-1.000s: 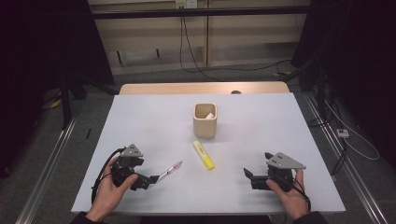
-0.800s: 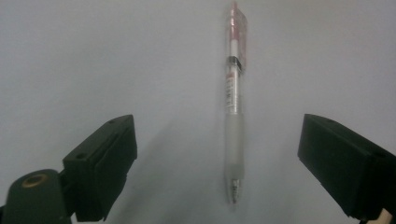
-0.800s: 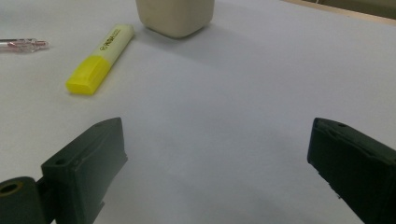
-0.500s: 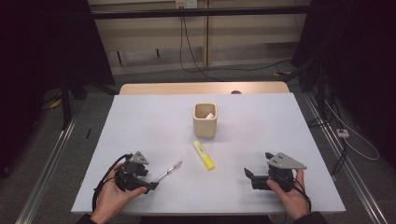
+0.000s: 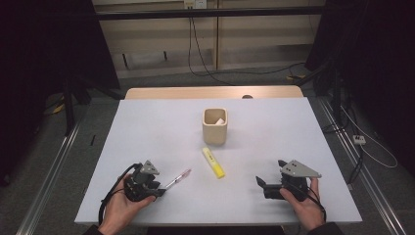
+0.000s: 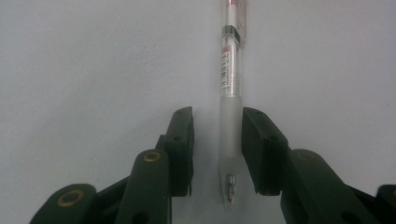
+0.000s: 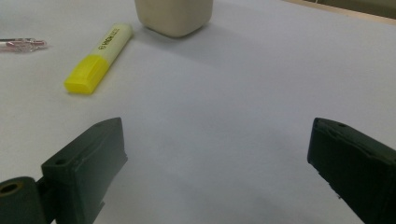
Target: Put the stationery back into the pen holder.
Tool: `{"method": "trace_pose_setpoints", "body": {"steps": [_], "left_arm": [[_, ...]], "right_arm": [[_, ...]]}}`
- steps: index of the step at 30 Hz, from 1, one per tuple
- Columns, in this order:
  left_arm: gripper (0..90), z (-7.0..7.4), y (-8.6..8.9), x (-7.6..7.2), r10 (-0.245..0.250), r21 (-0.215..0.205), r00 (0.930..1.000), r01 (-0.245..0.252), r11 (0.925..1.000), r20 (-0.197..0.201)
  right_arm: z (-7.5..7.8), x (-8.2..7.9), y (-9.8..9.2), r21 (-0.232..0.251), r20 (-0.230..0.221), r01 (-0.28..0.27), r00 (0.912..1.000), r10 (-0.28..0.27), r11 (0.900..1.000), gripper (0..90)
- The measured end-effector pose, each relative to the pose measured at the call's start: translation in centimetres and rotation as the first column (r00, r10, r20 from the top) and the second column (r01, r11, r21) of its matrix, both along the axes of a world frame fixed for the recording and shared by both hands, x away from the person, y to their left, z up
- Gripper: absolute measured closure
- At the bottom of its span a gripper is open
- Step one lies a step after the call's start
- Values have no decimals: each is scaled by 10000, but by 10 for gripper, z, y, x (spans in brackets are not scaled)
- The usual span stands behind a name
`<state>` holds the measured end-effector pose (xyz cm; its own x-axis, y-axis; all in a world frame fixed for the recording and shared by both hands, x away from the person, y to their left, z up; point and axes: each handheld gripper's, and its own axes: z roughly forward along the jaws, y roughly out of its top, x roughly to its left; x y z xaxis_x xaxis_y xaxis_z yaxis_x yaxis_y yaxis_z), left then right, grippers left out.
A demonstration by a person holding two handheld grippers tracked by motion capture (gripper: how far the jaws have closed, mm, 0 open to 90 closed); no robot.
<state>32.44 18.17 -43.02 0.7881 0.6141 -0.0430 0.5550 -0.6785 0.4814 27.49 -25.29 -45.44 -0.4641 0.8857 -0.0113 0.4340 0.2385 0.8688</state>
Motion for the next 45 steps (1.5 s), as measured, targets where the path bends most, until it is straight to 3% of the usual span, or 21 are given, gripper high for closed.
{"method": "trace_pose_setpoints", "body": {"steps": [4,8,13,17,24,29,31,35,40,45], "left_arm": [[665,0,-3,-1,-20,154,10000,19,9999,62],[696,0,-4,-1,-36,208,10000,37,9998,-60],[748,-1,-2,2,-23,-55,9993,21,10000,-362],[802,0,-4,2,-115,118,9992,120,9999,-391],[806,1,-4,2,-70,83,9991,74,9999,-422],[807,2,1,5,-163,-237,9977,148,9996,-656],[807,3,3,6,-111,-187,9986,101,9998,-516],[807,9,7,7,-34,-639,9992,7,9980,-409],[807,14,4,7,-310,-1120,9990,271,9933,-330],[807,18,-5,5,-747,-1245,9970,718,9896,-184]], "right_arm": [[0,0,0,2,7,-3,10000,3,10000,40],[0,0,0,-3,14,-11,10000,11,10000,40],[0,0,0,-3,3,-10,10000,10,10000,40],[0,0,0,-1,2,-7,10000,7,10000,40],[0,0,0,-11,-3,-25,10000,25,10000,40],[0,0,0,14,5,-10,10000,10,10000,40],[0,0,0,13,16,-19,10000,19,10000,40],[0,0,1,10,29,-66,10000,66,10000,40],[1,-1,1,52,20,-64,10000,64,10000,40],[1,-1,3,71,64,-115,9999,115,9999,39]]}}
